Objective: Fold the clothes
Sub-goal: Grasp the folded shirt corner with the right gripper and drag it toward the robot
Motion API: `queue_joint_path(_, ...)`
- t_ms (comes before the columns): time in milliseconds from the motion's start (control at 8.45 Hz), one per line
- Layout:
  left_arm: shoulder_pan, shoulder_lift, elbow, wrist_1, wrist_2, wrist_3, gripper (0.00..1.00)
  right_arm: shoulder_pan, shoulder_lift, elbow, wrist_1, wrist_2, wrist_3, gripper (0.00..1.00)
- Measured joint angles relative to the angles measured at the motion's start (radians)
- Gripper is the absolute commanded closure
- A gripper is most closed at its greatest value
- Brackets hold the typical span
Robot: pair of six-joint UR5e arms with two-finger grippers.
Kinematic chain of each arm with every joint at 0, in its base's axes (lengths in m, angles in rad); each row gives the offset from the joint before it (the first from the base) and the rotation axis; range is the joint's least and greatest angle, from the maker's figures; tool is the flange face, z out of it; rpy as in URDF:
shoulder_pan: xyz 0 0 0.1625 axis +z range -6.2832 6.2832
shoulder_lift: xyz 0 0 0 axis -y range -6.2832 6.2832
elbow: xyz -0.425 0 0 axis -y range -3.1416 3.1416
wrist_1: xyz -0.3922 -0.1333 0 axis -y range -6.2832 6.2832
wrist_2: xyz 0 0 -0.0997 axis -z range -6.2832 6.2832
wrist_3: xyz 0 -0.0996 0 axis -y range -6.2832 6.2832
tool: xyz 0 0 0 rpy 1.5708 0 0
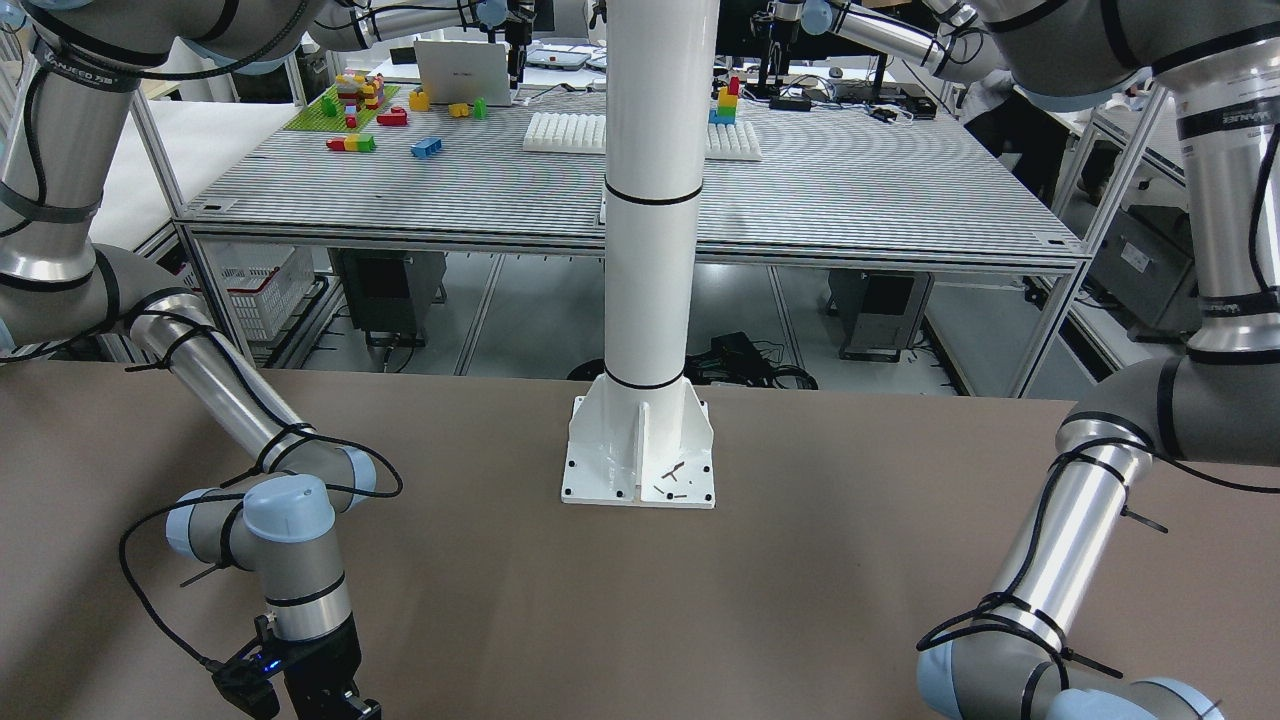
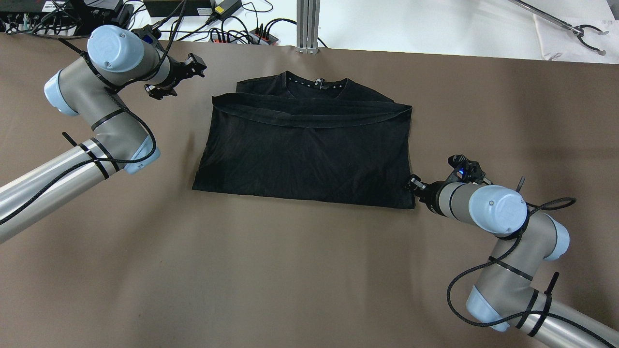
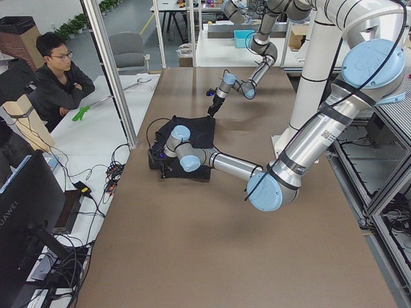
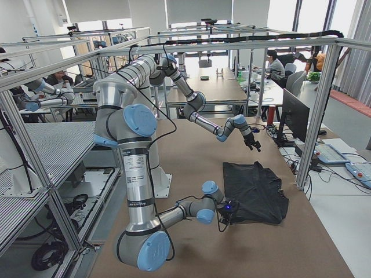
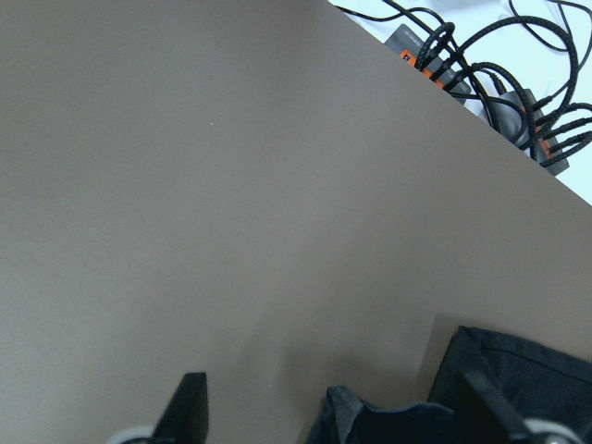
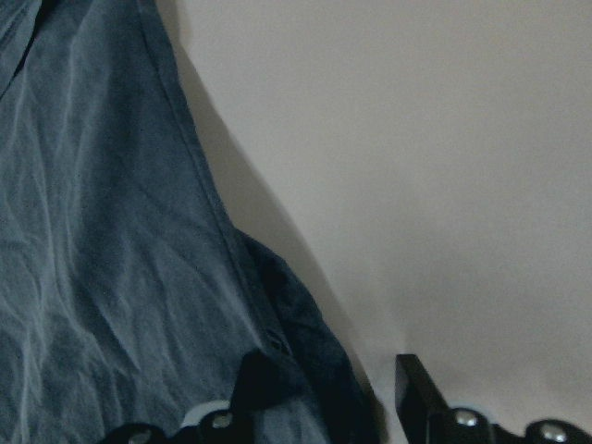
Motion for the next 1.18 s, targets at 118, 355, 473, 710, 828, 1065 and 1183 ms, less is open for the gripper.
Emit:
queue_joint_path(118, 0.001, 0.000, 0.000, 0.000, 0.001, 0.000, 0.06, -0.008, -0.004, 0.001, 0.001, -0.001, 0.010, 0.46)
queue_joint_path(355, 0.002, 0.000, 0.000, 0.001, 0.004, 0.000, 0.06, -0.020, -0.011, 0.004, 0.002, -0.002, 0.019, 0.75)
queue_joint_path(473, 0.004, 0.000, 0.000, 0.001, 0.005, -0.001, 0.06, -0.023, -0.015, 0.009, 0.002, -0.002, 0.030, 1.00)
queue_joint_path(710, 0.007, 0.000, 0.000, 0.001, 0.006, -0.002, 0.06, -0.029, -0.018, 0.021, 0.001, -0.001, 0.055, 1.00)
queue_joint_path(828, 0.008, 0.000, 0.000, 0.001, 0.006, -0.002, 0.06, -0.031, -0.018, 0.031, 0.000, 0.000, 0.060, 1.00)
queue_joint_path(1065, 0.010, 0.000, 0.000, 0.000, 0.006, -0.007, 0.06, -0.032, -0.037, 0.071, -0.004, 0.006, 0.063, 1.00)
queue_joint_path(1183, 0.011, -0.001, 0.000, 0.000, 0.006, -0.017, 0.06, -0.040, -0.075, 0.126, -0.006, 0.010, 0.072, 1.00)
